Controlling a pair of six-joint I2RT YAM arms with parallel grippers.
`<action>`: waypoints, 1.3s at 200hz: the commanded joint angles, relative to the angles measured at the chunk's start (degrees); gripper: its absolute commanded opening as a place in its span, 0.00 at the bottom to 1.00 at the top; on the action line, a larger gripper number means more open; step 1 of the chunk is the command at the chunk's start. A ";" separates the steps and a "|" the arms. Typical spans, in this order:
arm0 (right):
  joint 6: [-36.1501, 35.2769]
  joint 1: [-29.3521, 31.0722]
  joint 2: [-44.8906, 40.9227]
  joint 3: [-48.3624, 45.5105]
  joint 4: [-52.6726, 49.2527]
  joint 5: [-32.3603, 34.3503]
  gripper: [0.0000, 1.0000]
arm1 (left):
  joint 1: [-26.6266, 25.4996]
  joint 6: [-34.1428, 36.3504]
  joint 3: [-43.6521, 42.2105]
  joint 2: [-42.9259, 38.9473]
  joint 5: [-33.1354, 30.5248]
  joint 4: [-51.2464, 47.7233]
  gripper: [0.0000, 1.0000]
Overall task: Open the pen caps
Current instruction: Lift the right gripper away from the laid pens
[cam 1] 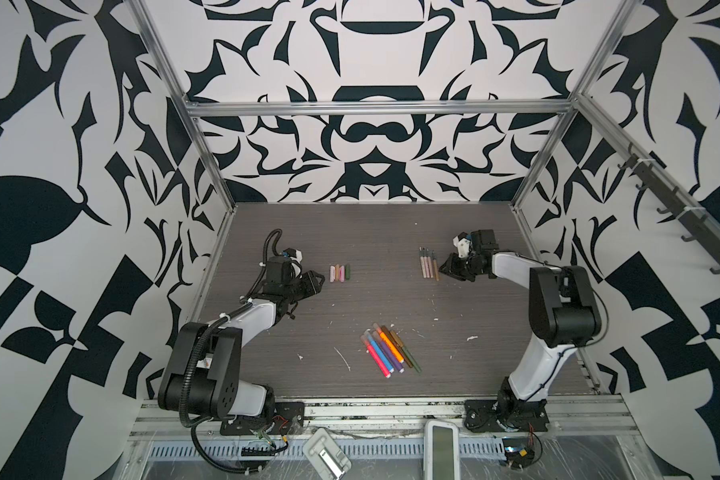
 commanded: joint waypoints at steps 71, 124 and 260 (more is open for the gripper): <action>9.29 39.37 -38.60 -25.36 -11.25 21.90 0.22 | 1.37 -1.16 2.04 2.40 2.75 0.33 0.43; 8.22 26.50 -40.09 -21.66 -16.82 22.74 0.24 | 1.81 -1.51 2.34 3.25 3.68 0.38 0.43; 6.52 -2.35 15.88 19.04 -11.89 2.28 0.07 | 3.28 -2.35 1.85 3.32 4.55 1.81 0.43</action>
